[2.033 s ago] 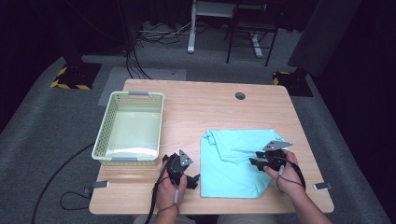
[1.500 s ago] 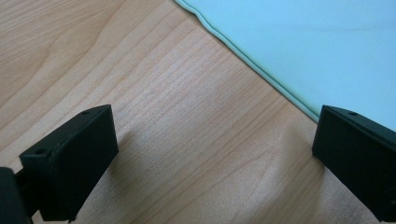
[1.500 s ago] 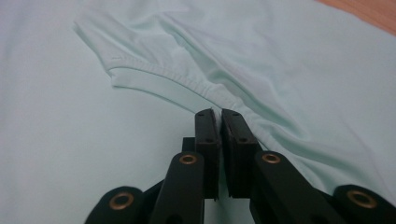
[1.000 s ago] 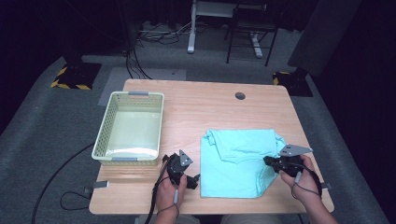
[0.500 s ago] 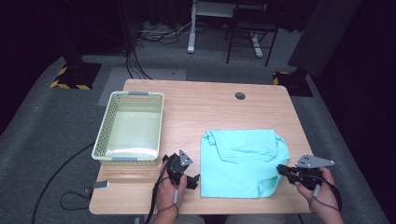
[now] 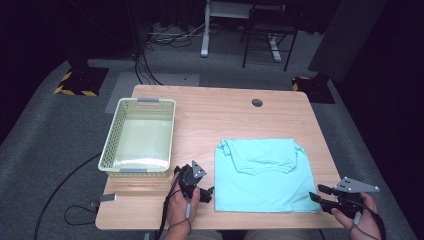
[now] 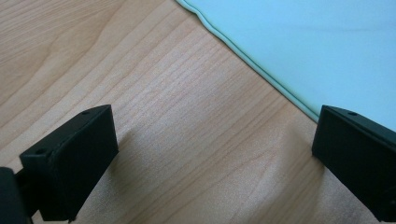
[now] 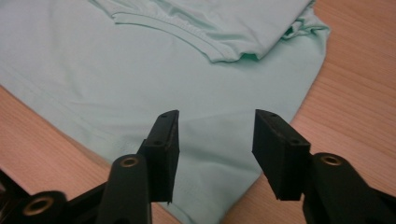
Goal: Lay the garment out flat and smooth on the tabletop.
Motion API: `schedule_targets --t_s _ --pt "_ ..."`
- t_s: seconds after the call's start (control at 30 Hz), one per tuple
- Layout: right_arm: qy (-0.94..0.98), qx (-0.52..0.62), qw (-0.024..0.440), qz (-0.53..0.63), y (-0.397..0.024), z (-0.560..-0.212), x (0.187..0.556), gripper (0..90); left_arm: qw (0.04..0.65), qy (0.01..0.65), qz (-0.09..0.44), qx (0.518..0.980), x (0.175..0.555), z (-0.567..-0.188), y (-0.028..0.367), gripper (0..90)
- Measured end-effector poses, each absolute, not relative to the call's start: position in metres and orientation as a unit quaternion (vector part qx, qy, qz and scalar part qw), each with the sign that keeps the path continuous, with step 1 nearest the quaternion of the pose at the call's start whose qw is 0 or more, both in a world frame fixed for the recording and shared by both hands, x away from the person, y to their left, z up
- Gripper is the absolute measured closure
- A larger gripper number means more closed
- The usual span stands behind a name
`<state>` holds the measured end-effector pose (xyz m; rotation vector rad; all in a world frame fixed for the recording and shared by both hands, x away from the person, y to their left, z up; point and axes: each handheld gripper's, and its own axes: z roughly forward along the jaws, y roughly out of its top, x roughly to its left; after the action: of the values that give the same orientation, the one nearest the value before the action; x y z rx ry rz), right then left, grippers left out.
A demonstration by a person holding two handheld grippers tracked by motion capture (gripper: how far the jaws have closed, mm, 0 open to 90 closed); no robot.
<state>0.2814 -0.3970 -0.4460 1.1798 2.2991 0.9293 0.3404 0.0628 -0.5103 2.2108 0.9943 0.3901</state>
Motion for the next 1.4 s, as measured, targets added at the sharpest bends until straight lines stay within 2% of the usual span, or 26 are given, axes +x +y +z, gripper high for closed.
schedule_targets --t_s 0.37,0.43,0.5,0.57,0.6,0.63,0.67,0.7,0.8,1.07,1.17,1.4 --pt "0.819 0.421 0.192 0.339 -0.387 -0.457 0.311 39.9 0.337 0.4 0.157 0.838 0.341 -0.51 0.057 0.9" --pt "0.82 0.422 0.192 0.336 -0.386 -0.46 0.319 38.8 0.341 0.399 0.162 0.836 0.338 -0.507 0.057 8.2" --pt "0.822 0.419 0.193 0.335 -0.386 -0.464 0.328 37.9 0.342 0.397 0.178 0.833 0.334 -0.502 0.055 24.3" --pt "0.824 0.418 0.192 0.33 -0.387 -0.468 0.337 37.8 0.354 0.396 0.182 0.828 0.332 -0.496 0.05 12.1" --pt "0.825 0.418 0.191 0.328 -0.387 -0.47 0.341 37.8 0.36 0.389 0.177 0.829 0.332 -0.493 0.048 14.9" --pt "0.827 0.417 0.191 0.326 -0.387 -0.472 0.345 37.8 0.368 0.386 0.17 0.829 0.332 -0.49 0.044 21.5" --pt "0.827 0.415 0.191 0.326 -0.388 -0.474 0.348 37.8 0.375 0.382 0.16 0.829 0.334 -0.487 0.04 19.9" --pt "0.828 0.415 0.191 0.325 -0.388 -0.476 0.351 37.6 0.377 0.38 0.155 0.831 0.335 -0.485 0.035 14.7" --pt "0.829 0.416 0.192 0.322 -0.39 -0.481 0.357 37.4 0.375 0.369 0.152 0.837 0.339 -0.482 0.023 18.2" --pt "0.833 0.416 0.177 0.319 -0.395 -0.496 0.365 36.0 0.344 0.349 0.129 0.862 0.354 -0.492 -0.017 16.9" --pt "0.83 0.415 0.175 0.328 -0.398 -0.498 0.364 35.9 0.326 0.344 0.121 0.872 0.354 -0.499 -0.023 18.8" --pt "0.829 0.41 0.174 0.339 -0.401 -0.5 0.346 36.5 0.336 0.345 0.133 0.866 0.341 -0.503 -0.022 18.9"
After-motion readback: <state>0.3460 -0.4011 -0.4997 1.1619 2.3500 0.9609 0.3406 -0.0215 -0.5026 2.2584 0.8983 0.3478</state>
